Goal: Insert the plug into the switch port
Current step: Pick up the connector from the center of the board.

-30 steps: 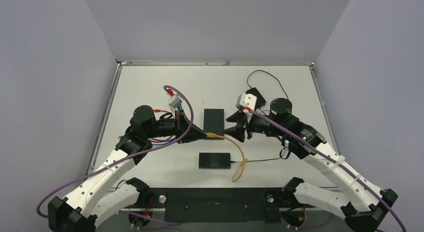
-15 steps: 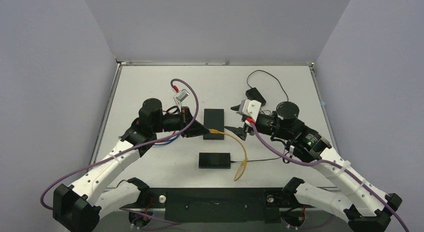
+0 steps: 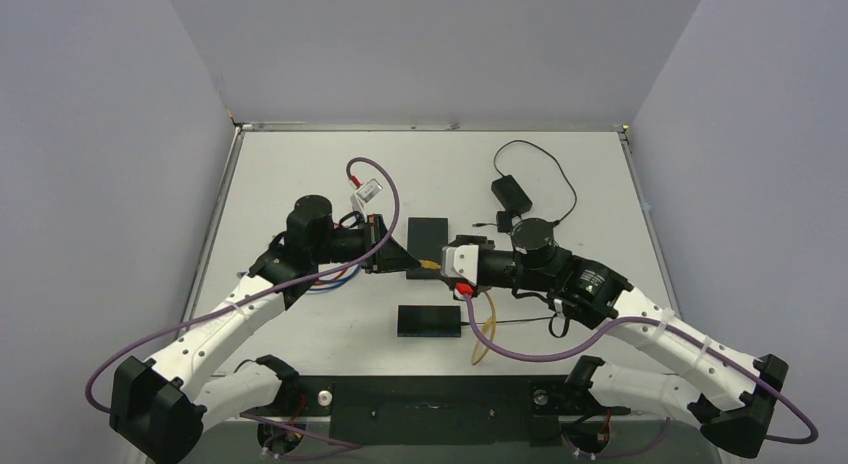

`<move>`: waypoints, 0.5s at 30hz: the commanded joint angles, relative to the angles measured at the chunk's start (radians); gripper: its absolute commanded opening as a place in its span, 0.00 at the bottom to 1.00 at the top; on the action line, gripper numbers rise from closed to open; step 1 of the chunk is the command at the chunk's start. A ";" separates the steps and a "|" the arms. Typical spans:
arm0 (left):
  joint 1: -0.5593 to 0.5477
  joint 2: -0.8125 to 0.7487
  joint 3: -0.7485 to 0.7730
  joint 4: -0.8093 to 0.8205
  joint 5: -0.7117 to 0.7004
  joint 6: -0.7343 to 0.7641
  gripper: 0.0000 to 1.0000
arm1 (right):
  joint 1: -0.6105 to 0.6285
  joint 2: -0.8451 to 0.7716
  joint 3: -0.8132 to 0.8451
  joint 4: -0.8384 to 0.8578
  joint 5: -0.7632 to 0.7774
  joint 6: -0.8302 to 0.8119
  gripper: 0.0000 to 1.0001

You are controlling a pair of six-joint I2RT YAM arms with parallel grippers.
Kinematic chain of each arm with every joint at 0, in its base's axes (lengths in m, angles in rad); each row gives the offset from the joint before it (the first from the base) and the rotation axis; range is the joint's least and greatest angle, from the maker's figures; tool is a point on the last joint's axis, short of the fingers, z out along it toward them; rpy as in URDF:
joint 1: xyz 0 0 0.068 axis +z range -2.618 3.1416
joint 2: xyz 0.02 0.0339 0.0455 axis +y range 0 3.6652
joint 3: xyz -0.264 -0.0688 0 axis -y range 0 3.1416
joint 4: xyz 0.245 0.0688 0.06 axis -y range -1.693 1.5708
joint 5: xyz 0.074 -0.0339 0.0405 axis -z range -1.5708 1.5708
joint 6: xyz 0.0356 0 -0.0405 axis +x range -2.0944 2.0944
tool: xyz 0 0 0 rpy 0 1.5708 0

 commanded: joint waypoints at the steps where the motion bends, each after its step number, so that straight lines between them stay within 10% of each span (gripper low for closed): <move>1: 0.003 0.003 0.032 -0.005 0.005 -0.030 0.00 | 0.019 0.018 -0.012 0.030 0.025 -0.039 0.45; 15: 0.004 0.008 0.034 -0.012 0.021 -0.045 0.00 | 0.043 0.074 -0.021 0.058 0.055 -0.037 0.33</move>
